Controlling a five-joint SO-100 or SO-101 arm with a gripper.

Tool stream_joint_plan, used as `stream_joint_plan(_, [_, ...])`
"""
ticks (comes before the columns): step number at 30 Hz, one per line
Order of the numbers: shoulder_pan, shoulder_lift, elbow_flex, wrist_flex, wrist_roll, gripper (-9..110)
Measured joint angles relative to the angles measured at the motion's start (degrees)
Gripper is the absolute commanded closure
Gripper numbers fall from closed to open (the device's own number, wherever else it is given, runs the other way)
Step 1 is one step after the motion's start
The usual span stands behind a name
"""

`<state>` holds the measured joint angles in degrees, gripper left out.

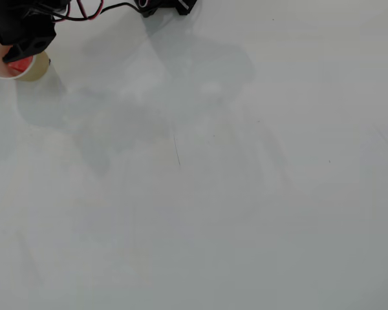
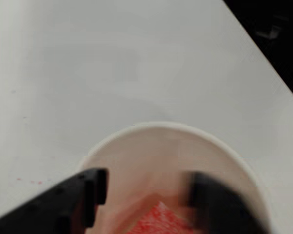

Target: Pick up the cube and drop it in the cup.

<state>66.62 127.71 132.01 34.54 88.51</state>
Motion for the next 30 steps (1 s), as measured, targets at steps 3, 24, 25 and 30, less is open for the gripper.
stream_joint_plan(3, [-0.79, 0.70, 0.00, -0.35, 0.00, 102])
stream_joint_plan(24, [-31.29, 20.21, 11.69, -0.35, 0.00, 102])
stream_joint_plan(25, [-33.40, 21.62, 13.01, -0.35, 0.00, 102])
stream_joint_plan(30, [-42.19, 27.95, 17.93, 0.62, 0.00, 102])
